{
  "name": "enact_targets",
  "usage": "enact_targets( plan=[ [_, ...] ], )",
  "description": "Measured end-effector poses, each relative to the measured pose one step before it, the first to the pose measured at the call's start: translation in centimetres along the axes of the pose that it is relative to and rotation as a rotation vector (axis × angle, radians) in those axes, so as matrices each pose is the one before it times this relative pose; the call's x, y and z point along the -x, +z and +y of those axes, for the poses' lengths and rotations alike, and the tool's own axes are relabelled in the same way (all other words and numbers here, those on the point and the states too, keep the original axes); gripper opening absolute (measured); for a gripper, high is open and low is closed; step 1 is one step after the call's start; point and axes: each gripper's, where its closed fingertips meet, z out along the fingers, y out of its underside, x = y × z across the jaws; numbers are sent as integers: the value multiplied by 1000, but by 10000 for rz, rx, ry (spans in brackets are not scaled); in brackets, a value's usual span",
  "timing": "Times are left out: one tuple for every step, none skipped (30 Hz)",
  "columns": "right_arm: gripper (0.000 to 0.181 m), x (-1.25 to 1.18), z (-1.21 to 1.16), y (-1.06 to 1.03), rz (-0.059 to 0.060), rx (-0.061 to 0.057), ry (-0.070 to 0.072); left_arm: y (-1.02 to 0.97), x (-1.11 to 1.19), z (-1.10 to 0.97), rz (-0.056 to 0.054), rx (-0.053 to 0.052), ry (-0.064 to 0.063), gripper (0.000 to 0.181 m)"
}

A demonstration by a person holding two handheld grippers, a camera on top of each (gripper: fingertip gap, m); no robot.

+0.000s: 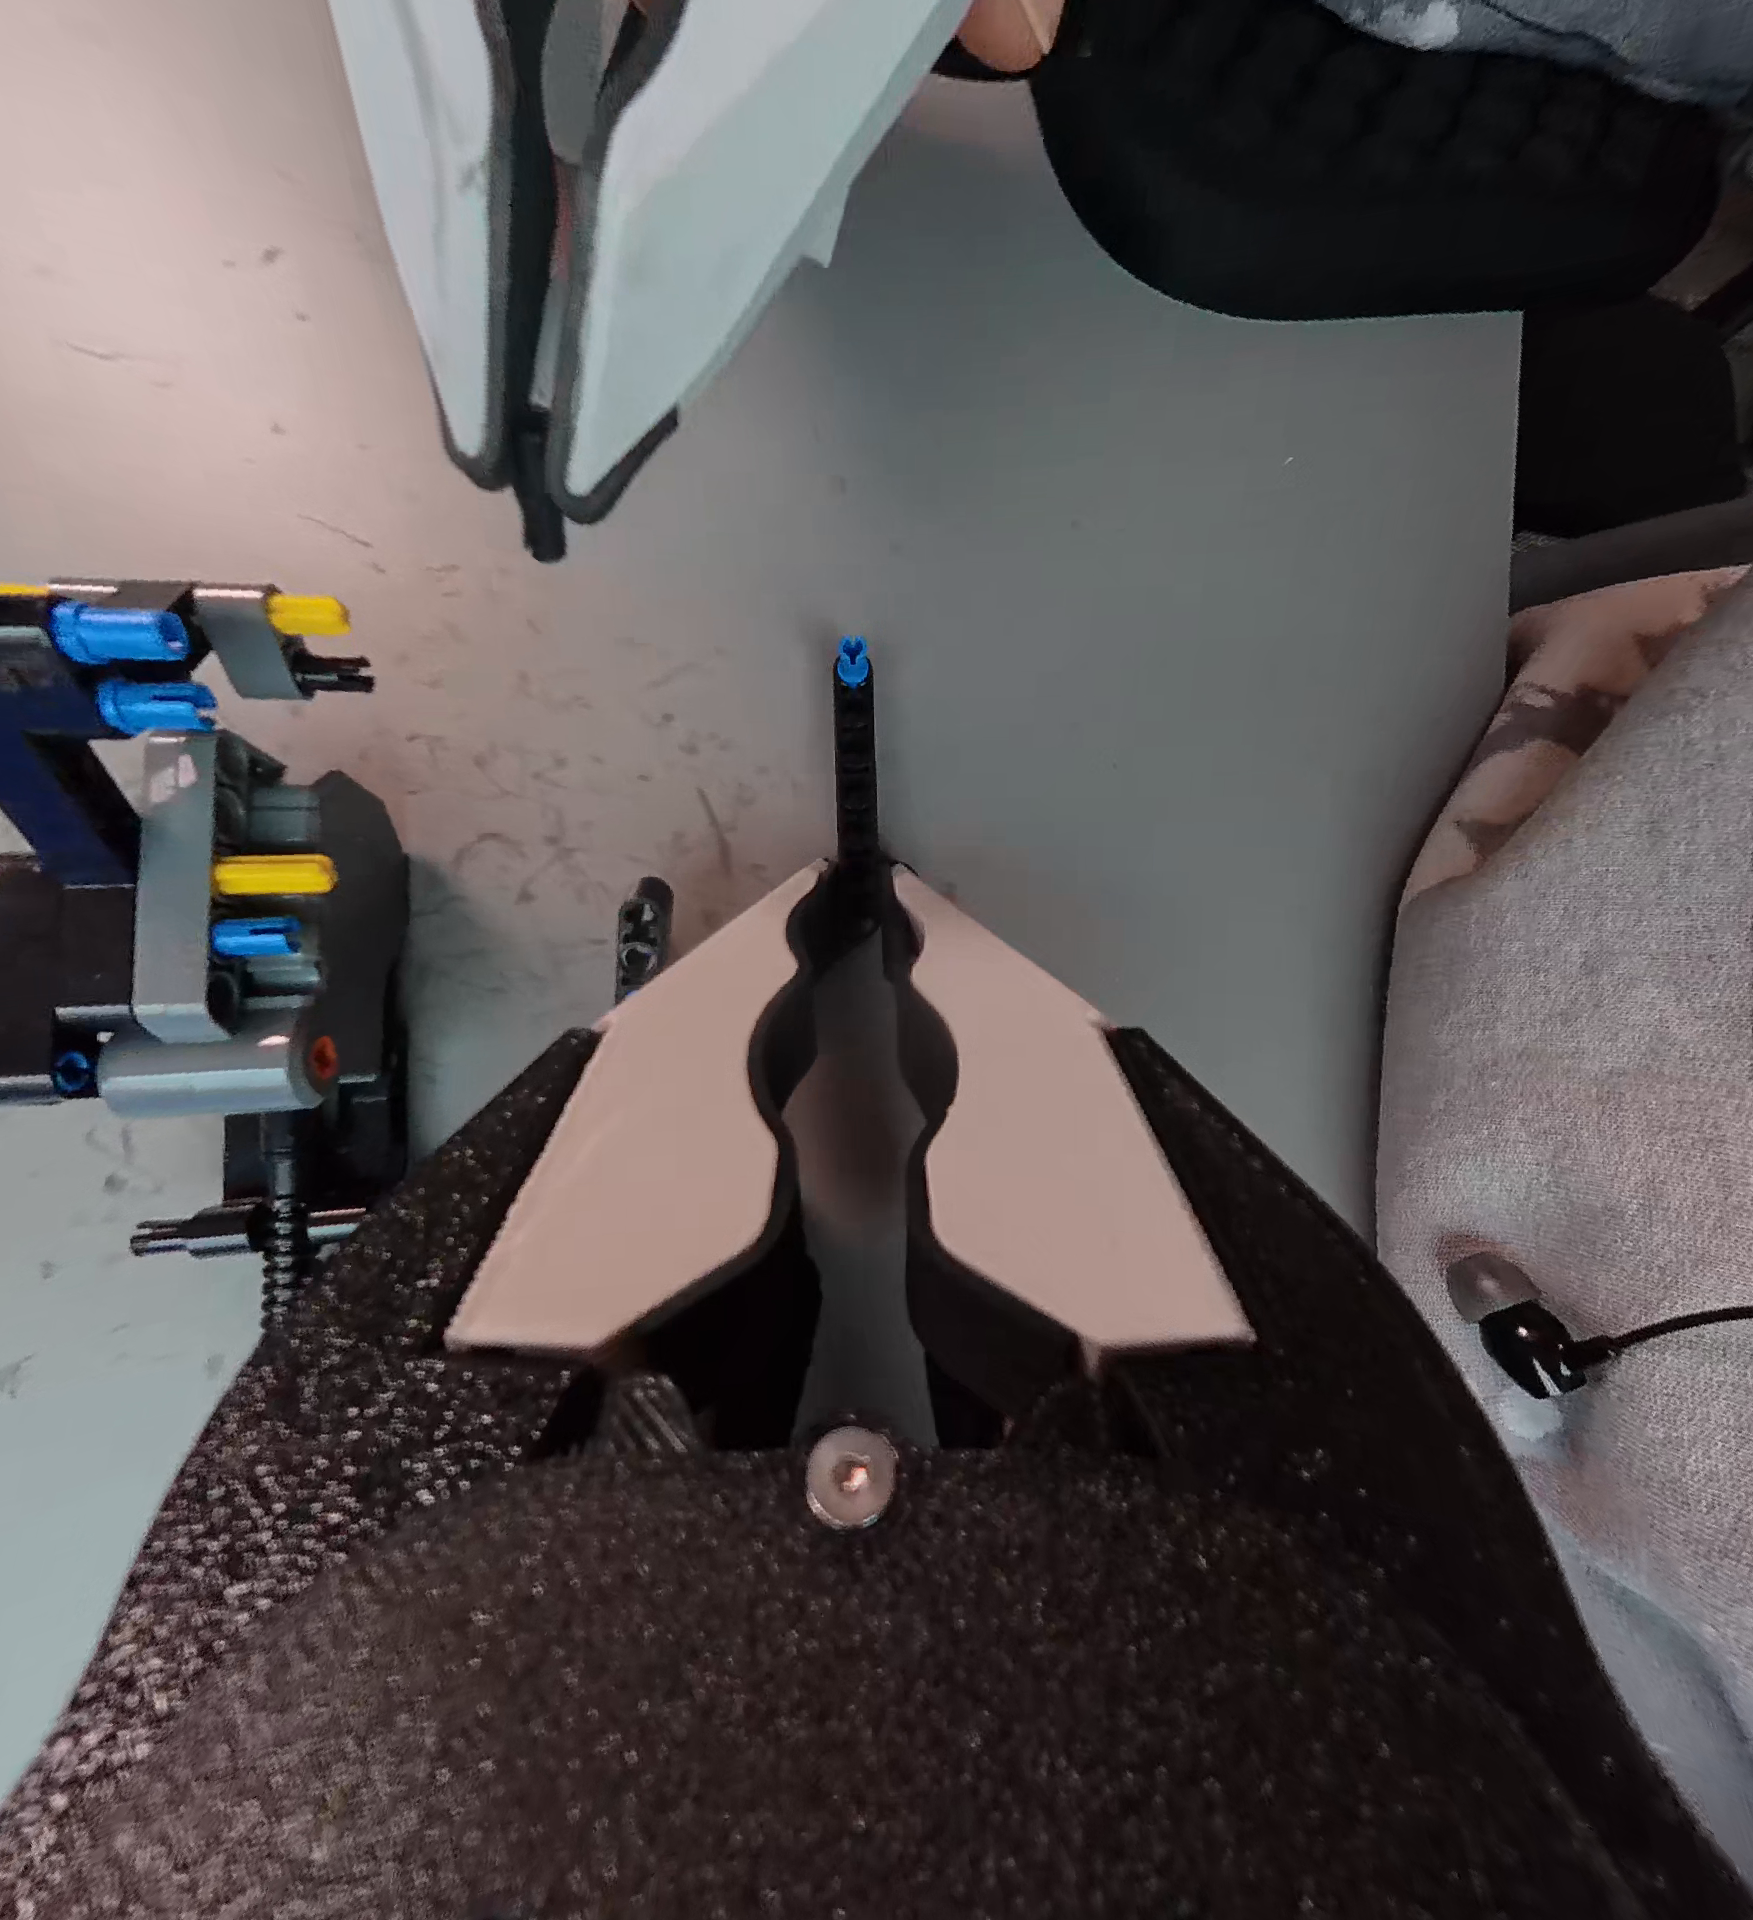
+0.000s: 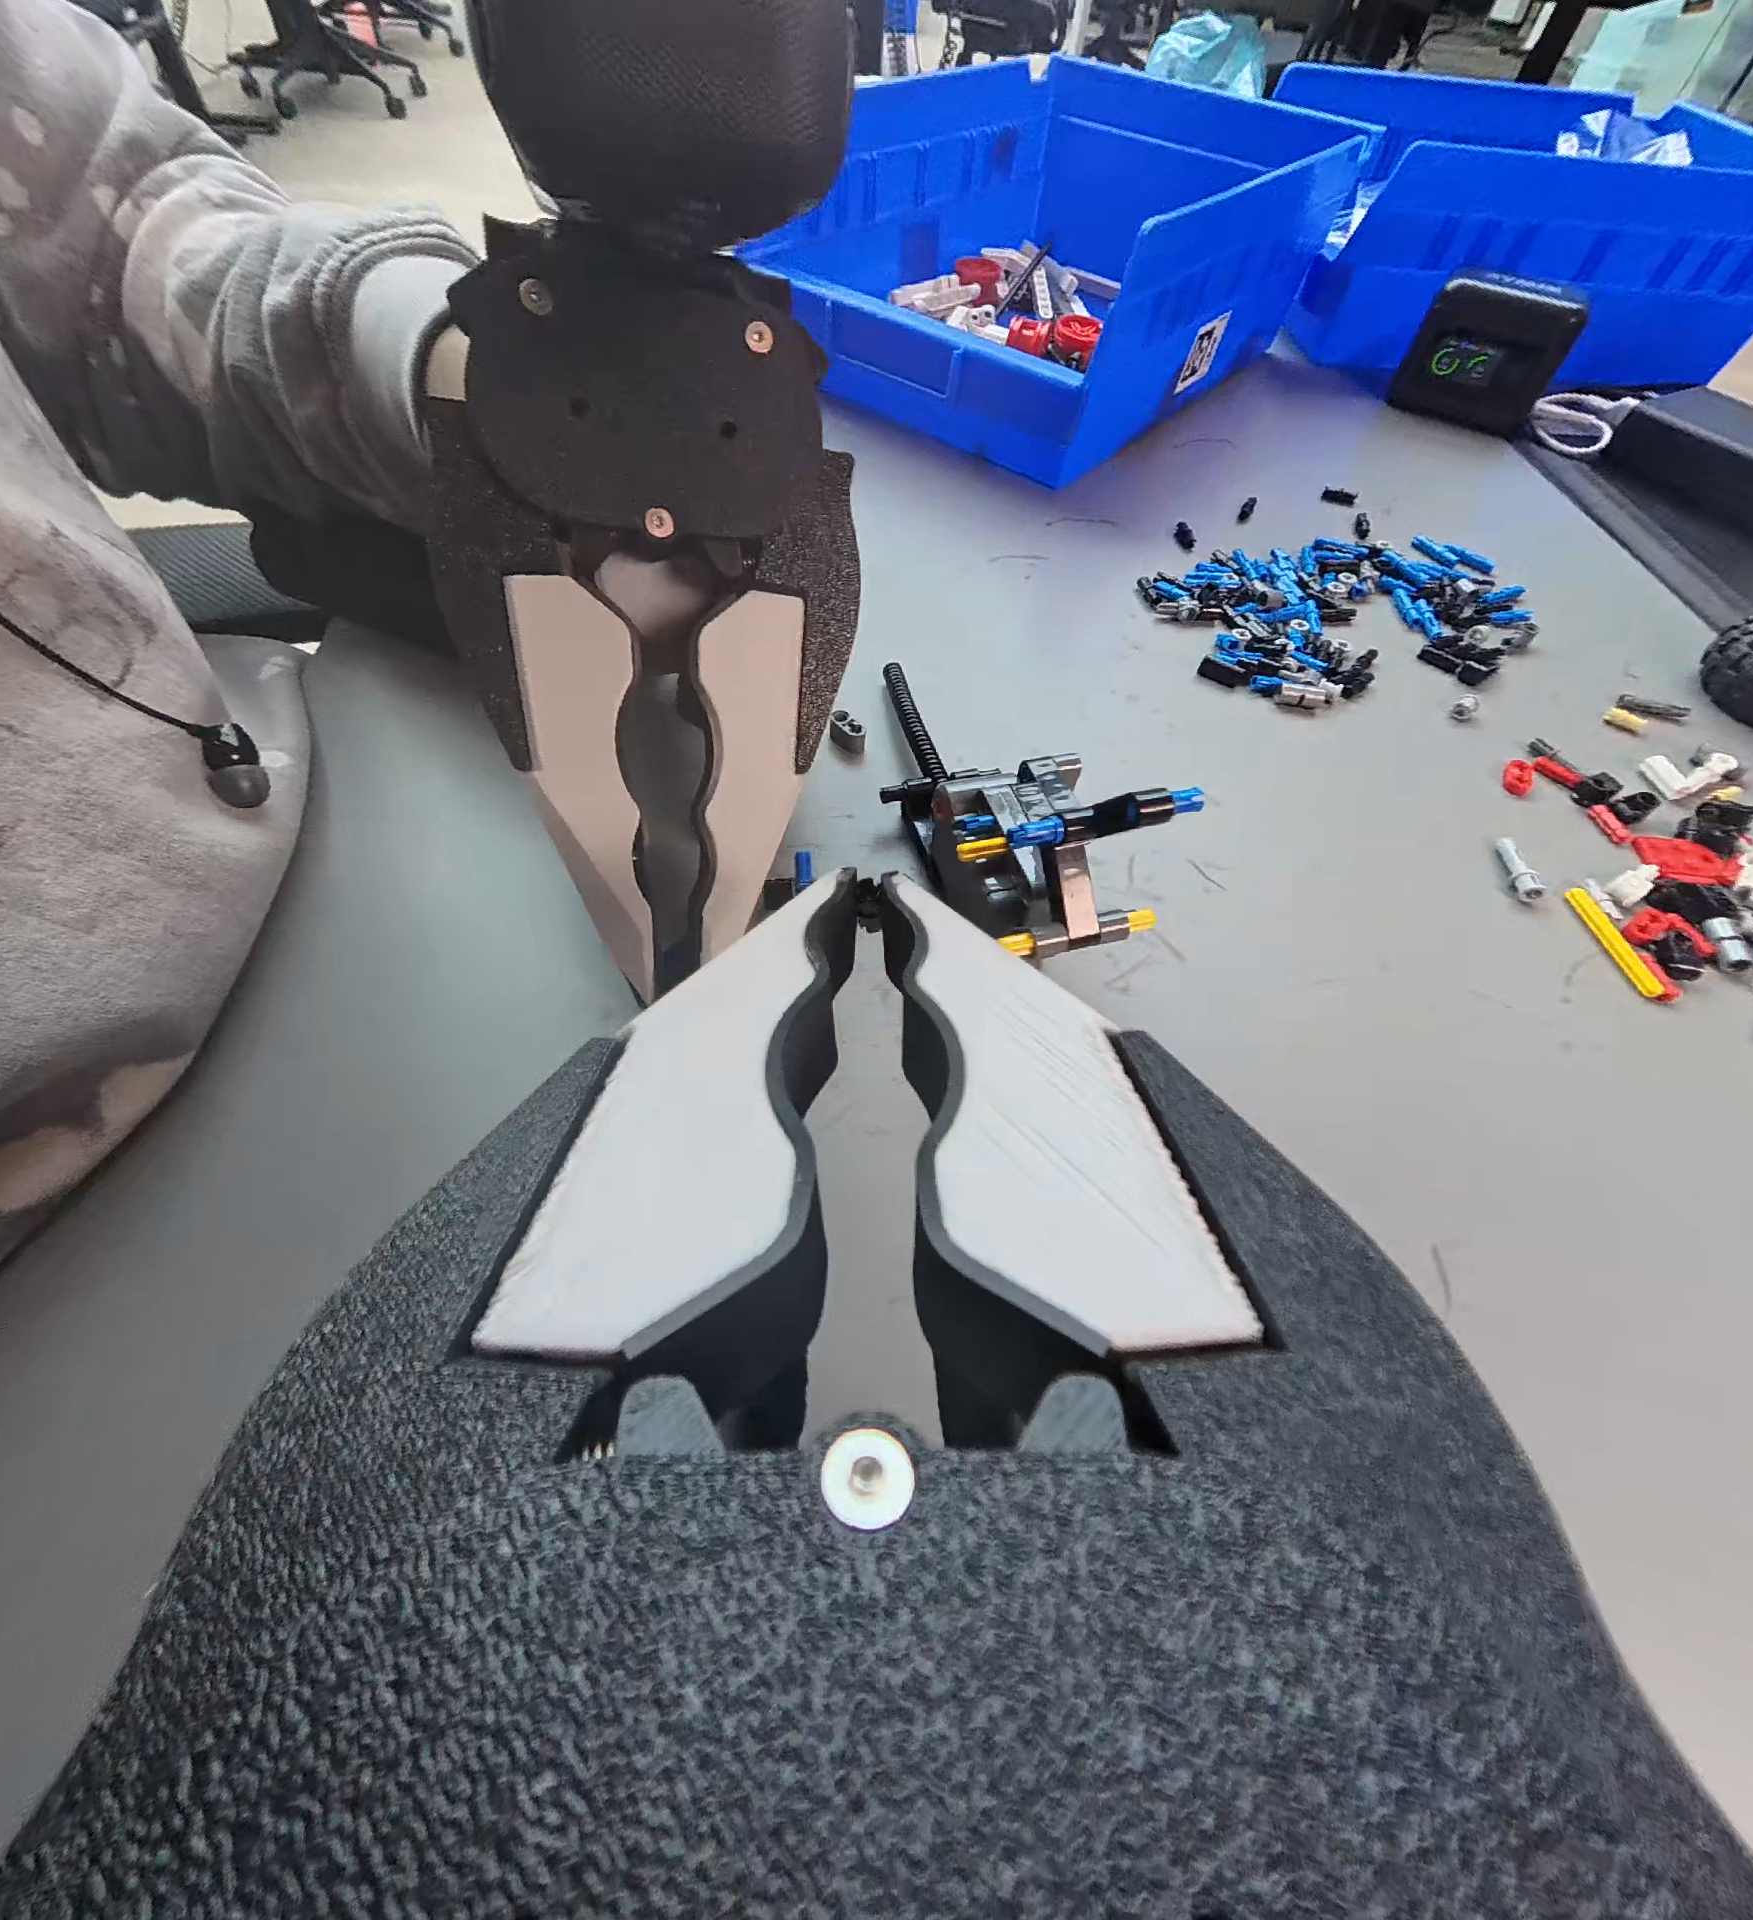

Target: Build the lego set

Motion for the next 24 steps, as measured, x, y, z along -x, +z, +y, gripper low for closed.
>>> enact_targets(
  plan=[
    [4, -299, 99, 25, 121, 1, 44, -82, -63, -40, 49, -58, -30, 10],
    [4, -419, 60, -21, 199, -22, 44, -157, -225, -164, 178, -161, -10, 15],
    [4, -489, -24, -62, 251, -91, 33, -324, -215, -366, 214, -286, -96, 21],
    [4, -498, -88, -98, 243, -124, 51, -490, -157, -596, 242, -432, -171, 26],
    [4, -430, -154, -146, 185, -161, 97, -639, -239, -842, 325, -595, -162, 28],
    [4, -373, -227, -174, 121, -176, 129, -775, -205, -1106, 287, -751, -132, 28],
    [4, -574, -305, -200, 264, -206, 109, -863, -4, -1289, 127, -840, -99, 29],
    [4, -802, -394, -195, 405, -243, 55, -916, 316, -1408, -120, -871, -85, 29],
    [4, -999, -503, -160, 485, -286, 28, -942, 661, -1477, -362, -879, -42, 30],
    [4, -1288, -634, -66, 586, -307, -6, -913, 857, -1434, -477, -838, 42, 30],
    [4, -1522, -671, 103, 630, -232, -98, -839, 1053, -1296, -562, -756, 81, 30],
    [4, -1770, -671, 262, 678, -152, -154, -727, 1209, -1083, -629, -646, 96, 31],
    [4, -1736, -725, 435, 558, -132, -150, -615, 1266, -794, -634, -498, 152, 31],
    [4, -1686, -845, 586, 450, -187, -94, -509, 1280, -492, -640, -345, 222, 31],
    [4, -1762, -967, 751, 434, -261, -34, -435, 1280, -223, -638, -222, 237, 31],
    [4, -1722, -928, 966, 367, -238, -24, -373, 1139, -29, -560, -136, 183, 31],
    [4, -1730, -817, 1142, 344, -191, -67, -313, 940, 91, -435, -89, 108, 31],
    [4, -1757, -794, 1275, 345, -225, -58, -237, 774, 134, -335, -61, 33, 31],
    [4, -1610, -627, 1433, 244, -167, -52, -146, 644, 122, -262, -26, -36, 32],
    [4, -1642, -440, 1517, 290, -98, -75, -38, 510, 123, -179, 15, -74, 33],
    [4, -1625, -227, 1598, 324, -10, -60, 27, 334, 130, -99, 37, -68, 33],
    [4, -1340, 18, 1639, 202, 116, -74, 63, 223, 124, -56, 38, -33, 33],
    [5, -1194, 90, 1567, 179, 126, -72, 65, 113, 152, -30, 51, 3, 33],
    [5, -1078, 105, 1448, 197, 121, -134, 79, 31, 194, -6, 79, 27, 33]
  ],
)
